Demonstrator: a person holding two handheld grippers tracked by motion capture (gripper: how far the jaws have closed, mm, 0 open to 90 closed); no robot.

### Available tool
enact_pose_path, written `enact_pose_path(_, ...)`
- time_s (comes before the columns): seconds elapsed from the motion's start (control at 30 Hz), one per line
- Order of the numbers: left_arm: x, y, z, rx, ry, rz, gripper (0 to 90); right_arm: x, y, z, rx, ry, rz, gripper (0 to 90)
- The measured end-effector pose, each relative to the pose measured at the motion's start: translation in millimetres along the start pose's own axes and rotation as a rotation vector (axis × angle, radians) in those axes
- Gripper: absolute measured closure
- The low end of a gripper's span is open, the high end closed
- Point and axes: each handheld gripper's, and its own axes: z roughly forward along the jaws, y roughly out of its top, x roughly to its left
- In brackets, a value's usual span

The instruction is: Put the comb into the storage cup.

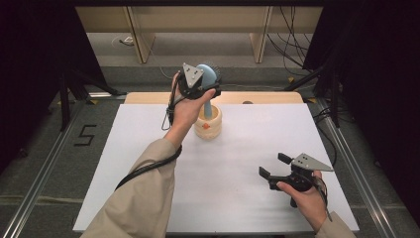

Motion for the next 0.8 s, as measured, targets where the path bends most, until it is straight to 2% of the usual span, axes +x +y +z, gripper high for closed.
enact_pose_path(0.8, 1.1, -9.7, 6.6, 0.014, -0.004, 0.0, 19.9, 0.1, -0.3, 0.4, 0.002, 0.004, 0.0, 6.6)
